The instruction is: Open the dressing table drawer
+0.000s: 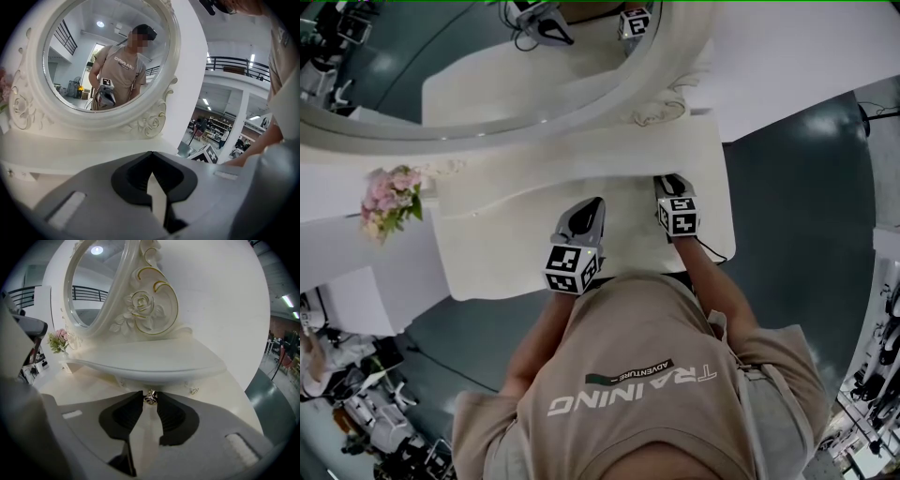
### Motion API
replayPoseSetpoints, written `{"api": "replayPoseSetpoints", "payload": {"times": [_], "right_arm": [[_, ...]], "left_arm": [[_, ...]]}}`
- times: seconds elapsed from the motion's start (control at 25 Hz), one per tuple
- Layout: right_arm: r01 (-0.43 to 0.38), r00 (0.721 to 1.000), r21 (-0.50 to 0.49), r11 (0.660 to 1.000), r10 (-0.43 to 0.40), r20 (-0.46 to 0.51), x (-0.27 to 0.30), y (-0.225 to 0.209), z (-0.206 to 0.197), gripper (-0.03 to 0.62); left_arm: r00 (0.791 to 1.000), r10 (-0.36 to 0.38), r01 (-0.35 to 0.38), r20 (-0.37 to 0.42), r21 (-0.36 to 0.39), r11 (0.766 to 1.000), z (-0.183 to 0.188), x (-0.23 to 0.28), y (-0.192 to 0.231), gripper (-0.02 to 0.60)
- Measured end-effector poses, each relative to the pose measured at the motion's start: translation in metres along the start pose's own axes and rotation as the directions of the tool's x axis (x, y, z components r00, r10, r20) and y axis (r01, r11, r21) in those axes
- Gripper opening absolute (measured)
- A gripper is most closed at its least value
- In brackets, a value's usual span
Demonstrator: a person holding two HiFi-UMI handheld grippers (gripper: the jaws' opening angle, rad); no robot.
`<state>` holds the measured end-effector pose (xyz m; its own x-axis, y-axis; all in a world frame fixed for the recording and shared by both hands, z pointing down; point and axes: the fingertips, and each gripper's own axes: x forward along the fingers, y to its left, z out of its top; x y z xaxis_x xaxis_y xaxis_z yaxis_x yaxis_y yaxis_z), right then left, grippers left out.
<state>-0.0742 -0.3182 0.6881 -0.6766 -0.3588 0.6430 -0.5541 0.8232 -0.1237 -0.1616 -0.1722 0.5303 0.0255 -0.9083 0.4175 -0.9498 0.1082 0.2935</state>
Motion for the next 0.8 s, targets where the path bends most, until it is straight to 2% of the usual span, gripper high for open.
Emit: {"api": "replayPoseSetpoints", "payload": {"times": [0.8], "right_arm": [[-0.011, 1.0, 0.002, 1.0, 0.011, -0.022, -0.023, 0.008, -0.028, 0.097]], "left_arm": [[0.998, 0.027, -0.027, 0.048, -0.01, 1.0, -0.004, -0.026, -0.01, 0.018]]}}
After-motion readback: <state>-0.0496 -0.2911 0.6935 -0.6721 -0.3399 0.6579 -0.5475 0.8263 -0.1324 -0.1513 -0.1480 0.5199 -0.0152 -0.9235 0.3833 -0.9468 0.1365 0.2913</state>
